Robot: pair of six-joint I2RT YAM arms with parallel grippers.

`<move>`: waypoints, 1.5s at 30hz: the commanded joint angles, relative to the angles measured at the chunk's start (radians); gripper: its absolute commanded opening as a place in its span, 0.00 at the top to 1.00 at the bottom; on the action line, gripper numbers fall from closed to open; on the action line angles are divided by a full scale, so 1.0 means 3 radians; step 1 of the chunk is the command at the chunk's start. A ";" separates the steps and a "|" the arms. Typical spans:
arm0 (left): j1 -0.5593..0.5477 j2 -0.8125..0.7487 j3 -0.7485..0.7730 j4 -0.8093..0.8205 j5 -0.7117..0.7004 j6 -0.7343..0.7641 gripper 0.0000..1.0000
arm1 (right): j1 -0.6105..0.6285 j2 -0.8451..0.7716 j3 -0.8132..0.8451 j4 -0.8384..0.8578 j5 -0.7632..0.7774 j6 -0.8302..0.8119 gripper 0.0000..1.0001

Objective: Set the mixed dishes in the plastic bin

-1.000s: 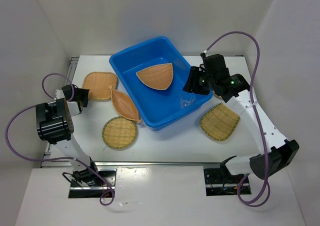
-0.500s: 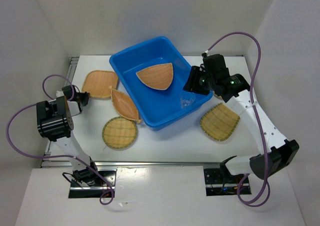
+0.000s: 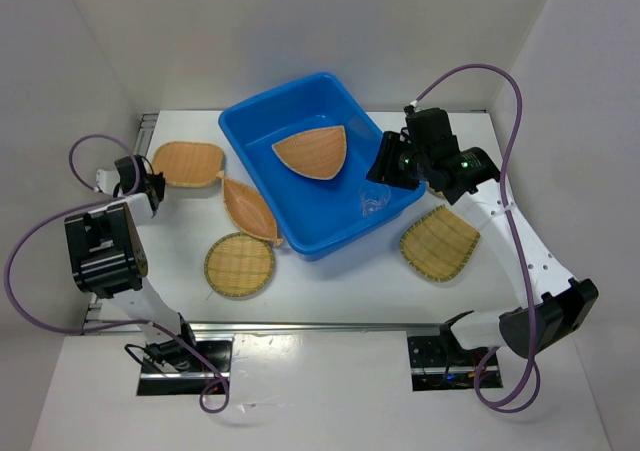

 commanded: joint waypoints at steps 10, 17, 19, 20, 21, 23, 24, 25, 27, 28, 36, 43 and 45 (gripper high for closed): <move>0.0012 -0.0443 0.0581 -0.0338 -0.0448 0.0577 1.00 | 0.0008 -0.0231 -0.0047 -0.0099 -0.0028 -0.0092 0.47; 0.0012 -0.0730 0.0933 -0.0369 -0.0034 0.0648 1.00 | 0.0008 -0.0328 -0.0190 -0.0130 -0.0059 -0.0158 0.47; 0.0012 -0.0837 0.1076 -0.0455 0.0058 0.0648 1.00 | 0.0008 -0.0364 -0.0190 -0.0130 -0.0090 -0.0159 0.47; 0.0012 -0.0878 0.1112 -0.0456 0.0094 0.0648 1.00 | 0.0008 -0.0364 -0.0226 -0.0130 -0.0090 -0.0159 0.47; 0.0012 -0.0914 0.1143 -0.0456 0.0160 0.0648 1.00 | 0.0008 -0.0364 -0.0226 -0.0130 -0.0120 -0.0159 0.47; 0.0012 -0.1042 0.1229 -0.0456 0.0191 0.0607 1.00 | 0.0008 -0.0400 -0.0262 -0.0130 -0.0120 -0.0189 0.47; 0.0012 -0.1088 0.1265 -0.0456 0.0237 0.0547 1.00 | 0.0008 -0.0441 -0.0292 -0.0130 -0.0120 -0.0189 0.47; 0.0012 -0.1169 0.1306 -0.0456 0.0313 0.0546 1.00 | 0.0008 -0.0441 -0.0293 -0.0130 -0.0120 -0.0189 0.47; 0.0012 -0.1246 0.1398 -0.0456 0.0416 0.0500 1.00 | 0.0008 -0.0482 -0.0293 -0.0130 -0.0120 -0.0225 0.47; 0.0012 -0.1312 0.1434 -0.0360 0.0578 0.0419 1.00 | 0.0008 -0.0482 -0.0323 -0.0130 -0.0120 -0.0225 0.47; -0.0662 -0.1216 0.1470 -0.0195 0.1224 0.0085 1.00 | 0.0008 -0.0518 -0.0288 -0.0094 -0.0151 -0.0287 0.47; -0.1327 -0.0619 0.1582 -0.0226 0.1495 0.0117 1.00 | 0.0008 -0.0548 -0.0257 -0.0094 -0.0115 -0.0348 0.47; -0.1486 -0.0511 0.1674 -0.0256 0.1439 0.0152 1.00 | 0.0008 -0.0548 -0.0257 -0.0094 -0.0115 -0.0348 0.47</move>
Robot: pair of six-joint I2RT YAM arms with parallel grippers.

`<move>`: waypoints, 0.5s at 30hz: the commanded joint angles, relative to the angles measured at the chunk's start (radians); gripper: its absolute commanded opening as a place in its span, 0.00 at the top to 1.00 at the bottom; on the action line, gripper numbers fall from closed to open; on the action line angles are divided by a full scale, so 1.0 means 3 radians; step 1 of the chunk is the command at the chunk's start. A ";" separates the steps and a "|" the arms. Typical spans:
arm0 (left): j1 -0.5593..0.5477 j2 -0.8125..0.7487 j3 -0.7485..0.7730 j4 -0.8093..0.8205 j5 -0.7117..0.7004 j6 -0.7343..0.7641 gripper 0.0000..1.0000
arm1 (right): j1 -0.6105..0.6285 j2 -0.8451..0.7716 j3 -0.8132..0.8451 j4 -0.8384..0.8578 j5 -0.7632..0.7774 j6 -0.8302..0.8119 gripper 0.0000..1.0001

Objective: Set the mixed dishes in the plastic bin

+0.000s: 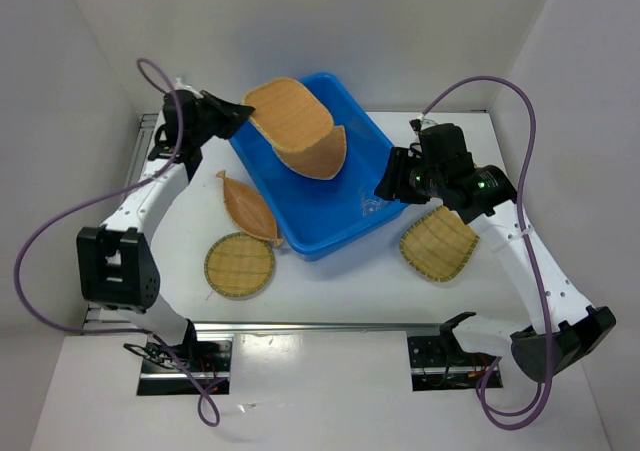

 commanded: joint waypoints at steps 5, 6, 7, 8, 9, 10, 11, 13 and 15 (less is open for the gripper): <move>-0.0238 0.0549 0.0470 0.0121 -0.0036 -0.0020 1.00 | 0.0008 -0.0133 0.0046 0.0014 0.0062 -0.0081 0.47; -0.0269 0.0631 0.0470 0.0161 -0.0036 -0.0020 1.00 | 0.0008 -0.0133 0.0046 0.0014 0.0062 -0.0081 0.47; -0.0269 0.0774 0.0516 0.0207 -0.0036 -0.0122 1.00 | 0.0008 -0.0133 0.0076 0.0014 0.0062 -0.0081 0.47; -0.0269 0.0846 0.0552 0.0258 0.0000 -0.0153 1.00 | 0.0008 -0.0133 0.0076 -0.0016 0.0062 -0.0081 0.47; -0.0304 0.0999 0.0613 0.0259 0.0000 -0.0153 1.00 | 0.0008 -0.0133 0.0076 -0.0017 0.0062 -0.0081 0.47; -0.0335 0.1066 0.0654 0.0198 0.0000 -0.0184 1.00 | 0.0008 -0.0133 0.0076 -0.0017 0.0062 -0.0051 0.47; -0.0335 0.1122 0.0655 0.0197 0.0000 -0.0184 1.00 | 0.0008 -0.0133 0.0076 -0.0017 0.0062 -0.0050 0.47; -0.0407 0.1265 0.0772 0.0167 -0.0097 -0.0184 1.00 | 0.0008 -0.0133 0.0076 -0.0017 0.0093 -0.0050 0.47; -0.0437 0.1393 0.0803 0.0110 -0.0199 -0.0153 1.00 | 0.0008 -0.0163 0.0076 -0.0017 0.0093 -0.0020 0.47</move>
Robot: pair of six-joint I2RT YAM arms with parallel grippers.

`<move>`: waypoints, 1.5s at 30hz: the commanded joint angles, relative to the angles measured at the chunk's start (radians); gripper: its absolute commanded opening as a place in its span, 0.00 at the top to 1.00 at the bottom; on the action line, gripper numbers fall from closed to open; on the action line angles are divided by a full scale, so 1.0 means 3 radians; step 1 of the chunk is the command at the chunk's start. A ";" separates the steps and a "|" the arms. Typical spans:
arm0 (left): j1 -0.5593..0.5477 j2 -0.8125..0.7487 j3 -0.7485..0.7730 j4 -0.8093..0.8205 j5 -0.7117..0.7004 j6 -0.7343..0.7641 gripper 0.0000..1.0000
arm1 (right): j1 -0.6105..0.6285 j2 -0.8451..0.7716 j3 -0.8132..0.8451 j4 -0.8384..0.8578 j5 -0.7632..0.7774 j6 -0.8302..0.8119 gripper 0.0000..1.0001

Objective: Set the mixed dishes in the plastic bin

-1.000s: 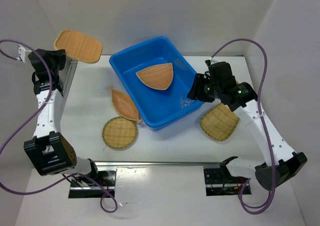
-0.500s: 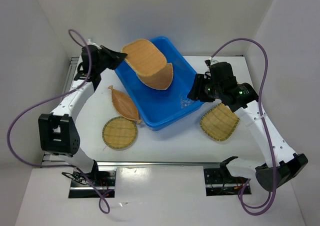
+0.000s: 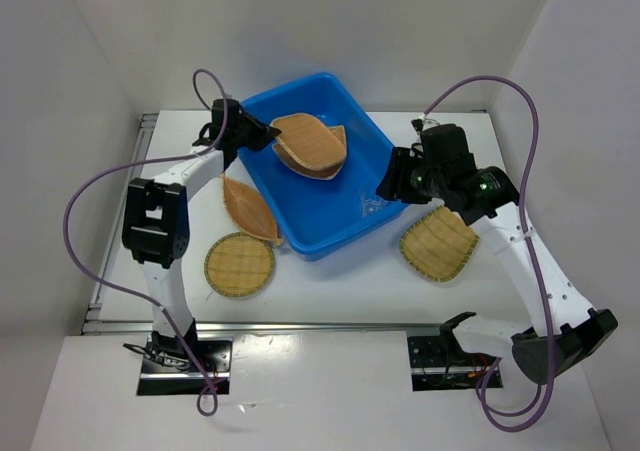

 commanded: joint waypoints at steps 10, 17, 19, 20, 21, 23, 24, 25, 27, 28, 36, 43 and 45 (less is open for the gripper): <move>-0.0119 0.0486 0.0560 0.0196 -0.0262 -0.0147 1.00 | 0.0008 -0.0132 0.0076 -0.0074 0.0035 0.0091 0.47; -0.0119 0.0521 0.0479 0.0032 -0.0426 -0.0116 0.59 | 0.0008 -0.0132 0.0107 -0.0105 0.0071 0.0092 0.47; -0.0119 0.0491 0.0479 -0.0029 -0.0457 -0.0116 0.51 | 0.0008 -0.0101 0.0143 -0.0105 0.0071 0.0092 0.47; -0.0119 0.0491 0.0479 -0.0030 -0.0492 -0.0076 0.50 | 0.0008 -0.0101 0.0143 -0.0105 0.0101 0.0092 0.47; -0.0119 0.0491 0.0479 -0.0060 -0.0493 -0.0045 0.50 | 0.0008 -0.0101 0.0143 -0.0105 0.0102 0.0092 0.47; -0.0119 0.0491 0.0545 -0.0096 -0.0493 -0.0045 0.44 | 0.0008 -0.0101 0.0174 -0.0135 0.0102 0.0061 0.47; -0.0119 0.0491 0.0545 -0.0177 -0.0493 -0.0004 0.41 | 0.0008 -0.0101 0.0174 -0.0136 0.0102 0.0061 0.47; -0.0119 0.0455 0.0601 -0.0224 -0.0493 0.0027 0.39 | 0.0008 -0.0101 0.0174 -0.0136 0.0102 0.0061 0.47; -0.0119 0.0425 0.0744 -0.0443 -0.0595 0.0154 0.39 | 0.0008 -0.0070 0.0174 -0.0136 0.0102 0.0030 0.47; -0.0119 0.0363 0.0780 -0.0515 -0.0747 0.0210 0.39 | 0.0008 -0.0070 0.0174 -0.0136 0.0102 0.0030 0.47; -0.0119 -0.0126 0.1051 -0.0843 -0.1143 0.0916 0.39 | 0.0008 -0.0040 0.0235 -0.0136 0.0107 -0.0031 0.47; -0.0119 -0.1440 0.0262 -0.0848 -0.0855 0.1642 0.36 | 0.0008 -0.0126 -0.0061 -0.0054 -0.0144 -0.0133 0.47; -0.0119 -0.1930 -0.0006 -0.1005 -0.1044 0.1826 0.36 | 0.0008 -0.0157 -0.0143 -0.0054 0.0055 -0.0133 0.46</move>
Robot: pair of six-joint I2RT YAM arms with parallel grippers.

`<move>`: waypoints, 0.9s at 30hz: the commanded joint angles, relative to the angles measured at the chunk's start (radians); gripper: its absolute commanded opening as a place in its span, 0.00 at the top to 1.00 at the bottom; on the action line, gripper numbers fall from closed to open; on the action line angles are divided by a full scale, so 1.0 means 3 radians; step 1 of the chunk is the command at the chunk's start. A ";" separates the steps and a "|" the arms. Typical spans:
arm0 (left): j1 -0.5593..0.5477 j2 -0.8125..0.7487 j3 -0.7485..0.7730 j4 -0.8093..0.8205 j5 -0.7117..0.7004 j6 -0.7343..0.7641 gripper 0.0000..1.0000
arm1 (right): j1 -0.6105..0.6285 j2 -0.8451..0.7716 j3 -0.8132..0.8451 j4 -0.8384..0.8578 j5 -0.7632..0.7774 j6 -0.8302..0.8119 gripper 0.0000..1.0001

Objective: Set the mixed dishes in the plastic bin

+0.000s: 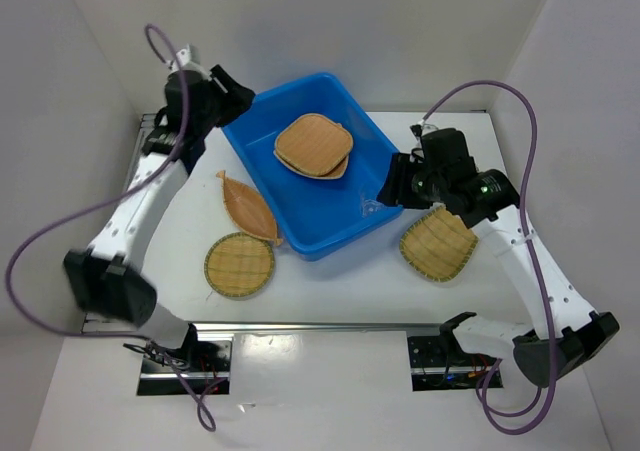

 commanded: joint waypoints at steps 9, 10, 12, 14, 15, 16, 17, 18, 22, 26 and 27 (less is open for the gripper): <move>-0.0005 -0.1330 -0.1406 -0.0349 0.0199 0.0506 0.34 | -0.0201 0.0224 -0.0860 -0.0229 0.0587 0.0233 0.46; -0.0005 -0.1330 -0.1452 -0.0349 0.0199 0.0506 0.34 | -0.0308 0.0225 -0.0891 -0.0228 0.0557 0.0284 0.46; -0.0036 -0.1330 -0.1489 -0.0349 0.0240 0.0582 0.34 | -0.0344 0.0326 -0.0927 -0.0192 0.0557 0.0335 0.46; -0.0067 -0.1299 -0.1489 -0.0390 0.0195 0.0699 0.34 | -0.0344 0.0413 -0.1060 -0.0162 0.0526 0.0381 0.46; -0.0102 -0.1269 -0.1448 -0.0390 0.0194 0.0731 0.34 | -0.0344 0.0459 -0.1060 -0.0162 0.0526 0.0432 0.46; -0.0133 -0.1238 -0.1407 -0.0390 0.0194 0.0761 0.34 | -0.0344 0.0556 -0.1060 -0.0162 0.0526 0.0468 0.47; -0.0133 -0.1238 -0.1407 -0.0390 0.0194 0.0797 0.34 | -0.0344 0.0603 -0.1060 -0.0162 0.0642 0.0468 0.47; -0.0194 -0.1198 -0.1356 -0.0390 0.0194 0.0797 0.33 | -0.0344 0.0654 -0.1060 -0.0192 0.0689 0.0504 0.47; -0.0348 -0.1126 -0.1320 -0.0313 0.0225 0.0864 0.32 | -0.0344 0.0828 -0.0994 -0.0233 0.0812 0.0550 0.47; -0.0486 -0.1095 -0.1248 -0.0313 0.0021 0.1037 0.29 | -0.0344 0.0717 -0.1106 -0.0091 0.0659 0.0744 0.47; -0.0486 -0.1049 -0.1152 -0.0313 -0.0015 0.1124 0.29 | -0.0344 0.0614 -0.1157 -0.0004 0.0527 0.0947 0.47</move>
